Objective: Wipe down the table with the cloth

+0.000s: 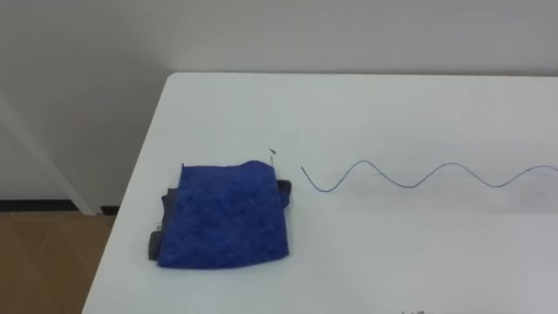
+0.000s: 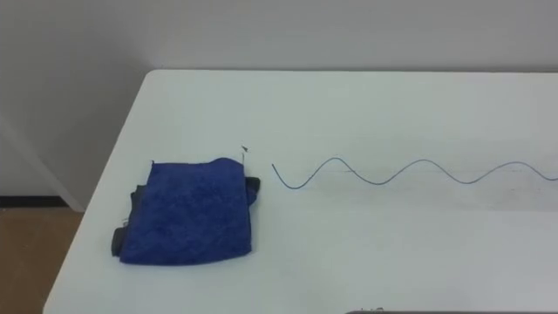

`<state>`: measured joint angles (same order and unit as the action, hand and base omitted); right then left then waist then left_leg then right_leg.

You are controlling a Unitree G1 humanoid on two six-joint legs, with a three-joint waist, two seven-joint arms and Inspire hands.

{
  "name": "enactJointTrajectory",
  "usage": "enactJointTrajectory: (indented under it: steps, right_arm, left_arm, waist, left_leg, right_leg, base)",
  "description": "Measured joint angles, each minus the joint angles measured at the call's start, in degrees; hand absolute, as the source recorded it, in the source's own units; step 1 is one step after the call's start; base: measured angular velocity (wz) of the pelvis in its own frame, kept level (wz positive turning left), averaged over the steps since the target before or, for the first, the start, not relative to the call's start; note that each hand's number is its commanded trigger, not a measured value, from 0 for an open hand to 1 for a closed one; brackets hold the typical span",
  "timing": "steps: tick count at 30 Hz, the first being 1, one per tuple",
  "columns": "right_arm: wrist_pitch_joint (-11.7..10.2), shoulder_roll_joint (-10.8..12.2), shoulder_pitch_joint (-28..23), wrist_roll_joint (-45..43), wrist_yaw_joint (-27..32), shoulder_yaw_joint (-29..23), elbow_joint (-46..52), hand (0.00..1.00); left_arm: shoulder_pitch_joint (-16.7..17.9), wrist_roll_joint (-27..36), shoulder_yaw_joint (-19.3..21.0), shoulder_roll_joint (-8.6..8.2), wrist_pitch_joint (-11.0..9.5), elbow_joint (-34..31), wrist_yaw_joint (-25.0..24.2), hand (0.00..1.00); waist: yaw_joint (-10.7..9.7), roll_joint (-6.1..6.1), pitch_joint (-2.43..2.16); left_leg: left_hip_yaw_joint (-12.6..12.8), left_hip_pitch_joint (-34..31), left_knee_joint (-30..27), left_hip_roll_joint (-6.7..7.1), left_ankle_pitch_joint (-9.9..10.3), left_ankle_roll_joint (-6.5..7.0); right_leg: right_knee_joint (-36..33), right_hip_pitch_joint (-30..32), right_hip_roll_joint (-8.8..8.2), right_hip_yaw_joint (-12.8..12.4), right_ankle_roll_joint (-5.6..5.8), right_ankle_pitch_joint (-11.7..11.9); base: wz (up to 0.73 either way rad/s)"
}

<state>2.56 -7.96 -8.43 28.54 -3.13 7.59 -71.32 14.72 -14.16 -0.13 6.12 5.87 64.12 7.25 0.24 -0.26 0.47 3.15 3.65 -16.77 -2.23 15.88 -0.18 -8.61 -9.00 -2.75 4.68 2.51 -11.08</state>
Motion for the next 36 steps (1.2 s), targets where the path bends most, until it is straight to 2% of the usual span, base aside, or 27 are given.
enactJointTrajectory:
  steps: [4, 7, 10, 12, 13, 18, 23, 27, 31, 34, 36]
  right_arm:
    - [0.35, -0.01, -0.15, 3.23, 0.74, -0.1, -0.88, 0.0]
    - [1.38, -0.01, -0.9, 8.55, 2.09, -1.42, -2.5, 0.0]
    - [2.15, -0.06, -2.16, 14.11, 3.52, -5.96, -3.88, 0.0]
    - [2.62, -0.08, -2.95, 18.29, 5.31, -11.93, -5.12, 0.0]
    - [2.73, -0.16, -3.37, 19.57, 5.85, -13.34, -5.22, 0.0]
    - [5.81, -1.31, -5.79, 27.46, 12.07, -25.24, -4.7, 0.0]
    - [7.02, -3.6, -3.77, 27.87, 18.76, -33.94, -3.74, 0.0]
    - [6.76, -5.63, -1.29, 27.07, 25.76, -35.53, 1.14, 0.0]
    - [6.88, -6.39, 2.26, 24.17, 31.47, -37.11, 4.56, 0.0]
    - [6.54, -6.95, 5.38, 17.84, 35.73, -38.14, 8.24, 0.0]
    - [6.22, -7.53, 5.69, 14.76, 38.47, -37.39, 12.07, 0.0]
  left_arm:
    - [0.09, 0.03, 0.66, -0.01, 0.35, 0.05, 0.04, 0.0]
    - [0.08, 0.11, 2.46, -0.08, 1.62, 0.04, 0.04, 0.0]
    - [0.12, 0.17, 4.63, 0.01, 2.33, 0.04, 0.04, 0.0]
    - [0.61, 0.18, 6.69, 0.22, 2.5, 0.04, 0.04, 0.0]
    - [0.6, 0.17, 7.2, 0.25, 2.57, 0.03, 0.06, 0.0]
    - [1.28, 1.15, 10.2, 0.7, 3.67, -1.71, 0.07, 0.0]
    - [0.71, 1.31, 12.58, 2.98, 3.56, -2.3, 0.07, 0.0]
    - [0.49, 0.97, 13.12, 4.21, 3.86, -2.69, 0.05, 0.0]
    - [1.07, 0.97, 13.35, 4.15, 4.75, -3.77, 0.08, 0.0]
    - [1.58, 0.57, 13.38, 4.13, 5.01, -3.77, 0.08, 0.0]
    - [1.39, 0.34, 13.33, 4.13, 5.04, -4.65, 0.01, 0.0]
  waist:
    - [-0.02, -0.29, -0.2]
    - [0.01, -0.54, -0.28]
    - [-0.31, -0.53, -0.28]
    - [-2.12, -0.59, -0.31]
    - [-2.36, -0.59, -0.31]
    - [-5.22, -0.98, -0.34]
    - [-6.35, -2.34, -0.3]
    - [-6.3, -3.04, -0.42]
    - [-6.03, -3.34, -0.44]
    - [-6.05, -3.16, -0.35]
    - [-4.74, -3.14, -0.39]
  left_leg:
    - [0.0, 0.04, 0.12, 0.03, 0.0, 0.0]
    - [0.12, 0.29, 0.27, 0.03, 0.0, -0.01]
    - [0.15, 0.59, 0.52, 0.02, -0.01, -0.01]
    - [-0.24, 0.75, 0.7, 0.04, -0.02, -0.02]
    - [-0.23, 0.91, 0.86, 0.03, -0.02, -0.03]
    - [-0.05, 2.27, 1.43, -0.06, -0.03, -0.06]
    - [0.28, 2.8, 1.22, -0.02, 0.05, 0.01]
    - [0.44, 1.39, 0.4, -0.01, 0.08, 0.11]
    - [0.32, 0.06, -0.1, 0.0, 0.11, 0.15]
    - [-0.11, -0.14, 0.13, 0.05, 0.1, 0.16]
    - [-0.19, -0.04, 0.51, 0.01, 0.1, 0.15]
  right_leg:
    - [0.06, 0.01, -0.04, 0.09, -0.05, -0.15]
    - [0.02, -0.08, -0.04, 0.04, -0.11, -0.2]
    - [-0.14, -0.13, -0.05, 0.28, -0.11, -0.2]
    - [-0.18, -0.3, -0.04, 0.61, -0.12, -0.2]
    - [-0.2, -0.36, -0.02, 0.61, -0.12, -0.2]
    - [-1.17, -0.84, 0.09, 0.6, -0.11, -0.23]
    - [-1.14, -0.39, 0.12, 0.11, -0.27, -0.42]
    - [-1.47, 0.89, 0.01, 0.1, -0.19, -0.39]
    - [-2.21, 1.97, 0.03, 0.14, -0.14, -0.33]
    - [-2.21, 1.94, 0.08, 0.34, -0.14, -0.33]
    - [-2.11, 2.08, 0.15, 0.43, -0.15, -0.34]
  base:
    - [0.0]
    - [0.0]
    - [0.01]
    - [0.04]
    - [-0.04]
    - [-0.1]
    - [-0.17]
    - [-0.02]
    - [0.04]
    - [0.04]
    - [0.02]
